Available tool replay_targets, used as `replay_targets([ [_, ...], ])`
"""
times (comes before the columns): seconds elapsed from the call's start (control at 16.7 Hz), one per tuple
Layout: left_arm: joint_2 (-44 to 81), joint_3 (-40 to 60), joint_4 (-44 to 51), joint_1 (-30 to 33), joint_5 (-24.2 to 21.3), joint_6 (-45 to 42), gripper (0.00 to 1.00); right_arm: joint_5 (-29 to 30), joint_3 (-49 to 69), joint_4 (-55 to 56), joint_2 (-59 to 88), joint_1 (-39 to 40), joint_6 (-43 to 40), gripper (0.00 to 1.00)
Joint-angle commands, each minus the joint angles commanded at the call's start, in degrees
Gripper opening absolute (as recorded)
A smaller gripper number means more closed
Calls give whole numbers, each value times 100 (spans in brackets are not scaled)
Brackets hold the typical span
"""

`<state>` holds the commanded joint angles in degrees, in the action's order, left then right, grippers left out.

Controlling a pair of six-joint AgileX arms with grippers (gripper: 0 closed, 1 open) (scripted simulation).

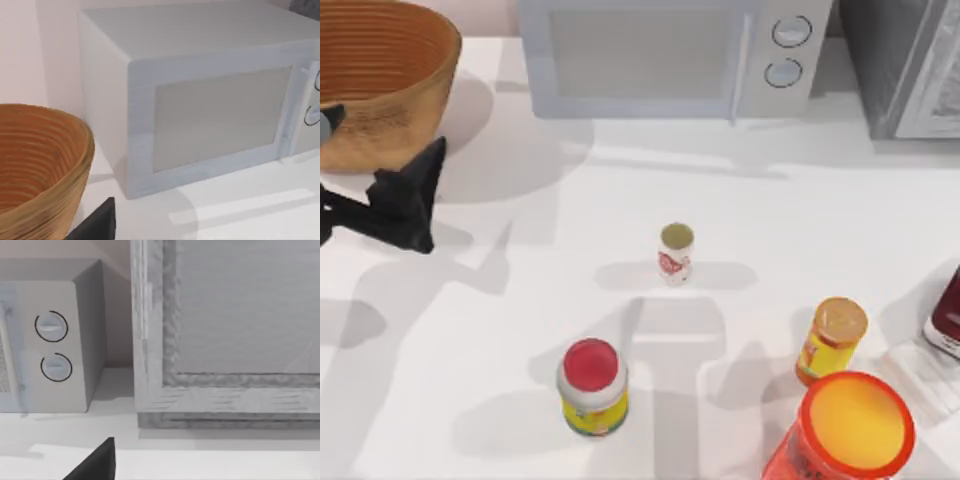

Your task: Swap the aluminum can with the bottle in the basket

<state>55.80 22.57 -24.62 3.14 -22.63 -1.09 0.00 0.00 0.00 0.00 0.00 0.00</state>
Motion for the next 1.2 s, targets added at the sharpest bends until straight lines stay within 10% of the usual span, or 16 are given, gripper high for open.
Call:
replay_targets([
  [0.6, -4696, -1914, 2098, -303, 1920, 84, 100, 0, 0, 0, 0, 0, 0, 100],
  [1.2, -5562, -2237, 2453, -304, 2255, 108, 100, 0, 0, 0, 0, 0, 0, 100],
])
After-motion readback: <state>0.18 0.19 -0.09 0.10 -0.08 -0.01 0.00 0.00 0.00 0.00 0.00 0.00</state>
